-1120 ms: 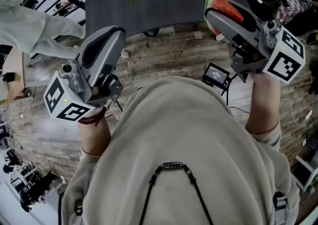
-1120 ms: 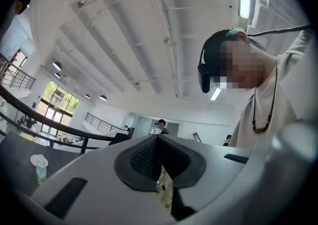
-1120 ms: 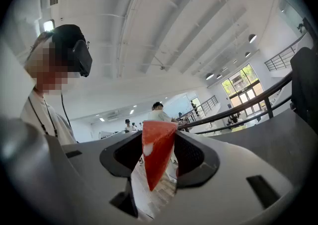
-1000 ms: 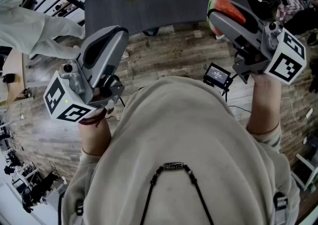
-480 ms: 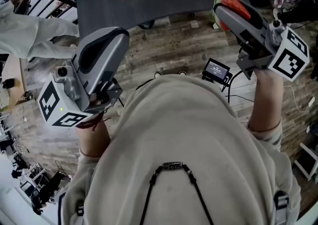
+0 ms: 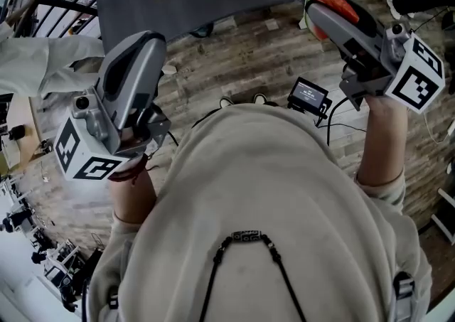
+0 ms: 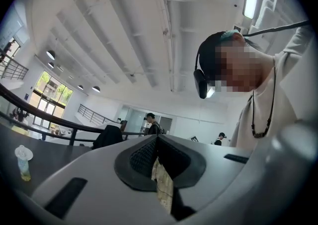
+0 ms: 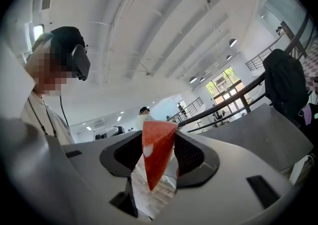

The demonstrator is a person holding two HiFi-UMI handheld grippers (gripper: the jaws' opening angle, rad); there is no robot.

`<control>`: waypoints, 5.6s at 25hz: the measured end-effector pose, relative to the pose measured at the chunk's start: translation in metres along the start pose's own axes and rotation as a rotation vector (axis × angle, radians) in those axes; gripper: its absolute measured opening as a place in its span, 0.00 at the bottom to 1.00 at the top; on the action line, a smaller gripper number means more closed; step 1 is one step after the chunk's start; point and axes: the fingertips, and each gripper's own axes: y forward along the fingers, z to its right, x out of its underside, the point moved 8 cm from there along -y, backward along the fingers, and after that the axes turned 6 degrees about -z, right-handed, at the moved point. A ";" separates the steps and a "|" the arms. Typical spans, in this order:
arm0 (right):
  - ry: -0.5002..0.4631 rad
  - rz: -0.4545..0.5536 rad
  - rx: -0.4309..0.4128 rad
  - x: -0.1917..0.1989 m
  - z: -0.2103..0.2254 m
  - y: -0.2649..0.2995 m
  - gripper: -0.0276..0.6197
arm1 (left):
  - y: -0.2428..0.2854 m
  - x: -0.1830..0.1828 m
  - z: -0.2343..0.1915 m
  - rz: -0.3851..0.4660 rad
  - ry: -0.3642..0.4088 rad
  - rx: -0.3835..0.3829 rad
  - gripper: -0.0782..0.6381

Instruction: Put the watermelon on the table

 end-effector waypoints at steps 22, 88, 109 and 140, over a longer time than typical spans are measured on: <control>0.034 0.071 0.056 -0.006 0.025 -0.037 0.36 | 0.042 0.013 -0.029 -0.065 -0.046 0.083 0.12; 0.080 -0.145 -0.114 0.000 -0.019 0.106 0.36 | -0.078 0.102 -0.047 -0.190 -0.253 0.051 0.12; 0.106 -0.117 -0.214 -0.049 0.004 0.064 0.36 | -0.042 0.025 -0.023 -0.086 -0.180 -0.205 0.12; 0.130 -0.016 0.032 -0.063 0.035 0.037 0.36 | 0.030 0.015 -0.098 -0.186 -0.196 0.089 0.12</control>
